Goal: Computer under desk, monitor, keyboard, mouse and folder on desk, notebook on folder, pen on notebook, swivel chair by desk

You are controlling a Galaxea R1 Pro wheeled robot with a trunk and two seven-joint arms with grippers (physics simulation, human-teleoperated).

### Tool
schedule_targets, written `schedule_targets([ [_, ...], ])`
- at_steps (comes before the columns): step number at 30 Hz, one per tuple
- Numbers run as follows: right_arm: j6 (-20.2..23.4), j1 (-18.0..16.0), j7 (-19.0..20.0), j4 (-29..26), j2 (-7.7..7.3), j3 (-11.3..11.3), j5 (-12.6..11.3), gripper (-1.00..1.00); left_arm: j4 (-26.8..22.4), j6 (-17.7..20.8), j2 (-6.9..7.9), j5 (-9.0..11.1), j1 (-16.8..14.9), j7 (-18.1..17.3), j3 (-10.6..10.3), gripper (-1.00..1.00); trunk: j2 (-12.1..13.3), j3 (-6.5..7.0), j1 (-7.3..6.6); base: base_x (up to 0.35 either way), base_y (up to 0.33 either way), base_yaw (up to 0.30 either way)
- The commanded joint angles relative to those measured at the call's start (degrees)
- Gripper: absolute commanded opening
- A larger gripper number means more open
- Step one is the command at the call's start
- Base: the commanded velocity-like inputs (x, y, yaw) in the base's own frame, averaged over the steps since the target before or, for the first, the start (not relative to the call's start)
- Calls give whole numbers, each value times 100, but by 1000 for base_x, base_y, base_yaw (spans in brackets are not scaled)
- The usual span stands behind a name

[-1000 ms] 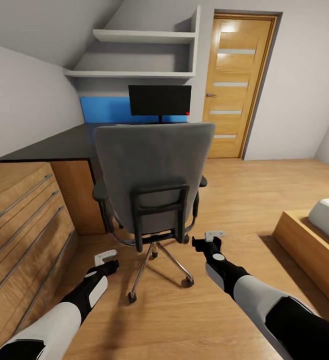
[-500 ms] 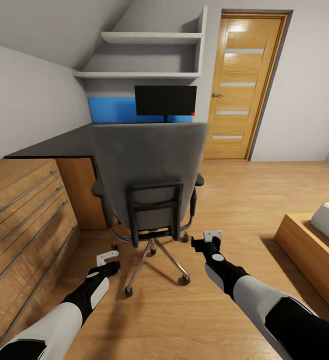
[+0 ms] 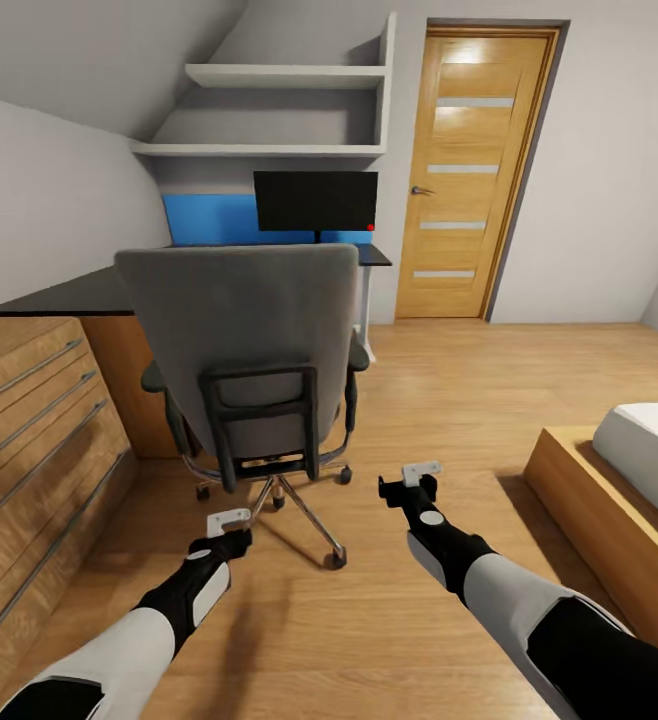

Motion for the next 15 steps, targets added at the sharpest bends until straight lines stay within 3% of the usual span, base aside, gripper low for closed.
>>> schedule_targets([
  [1, -22, 8, -24, 4, 41, 49, -45, 100, 17, 17, -62, 34, -1, 43, -68, 100, -2, -5, -1, 0, -90, 0],
  [8, -37, 81, -16, 11, 238, 59, 3, 100, 60, -212, -293, 22, -1, 45, -104, 100, -2, -5, -1, 0, -34, 0],
  [11, -39, 108, 14, 12, 314, 60, 48, 100, 71, -380, -441, 15, -1, 59, -112, 100, -2, -5, -1, 0, -10, 0],
  [13, -41, 165, 172, 13, 447, 64, 103, 100, 76, -527, -606, 21, -1, 95, -120, 100, -2, -5, -1, 0, -3, 0],
  [15, -74, 202, 223, 39, 493, 87, 126, 100, 39, -503, -577, 57, -1, 65, -85, 100, -2, -5, -1, 0, -1, 0],
])
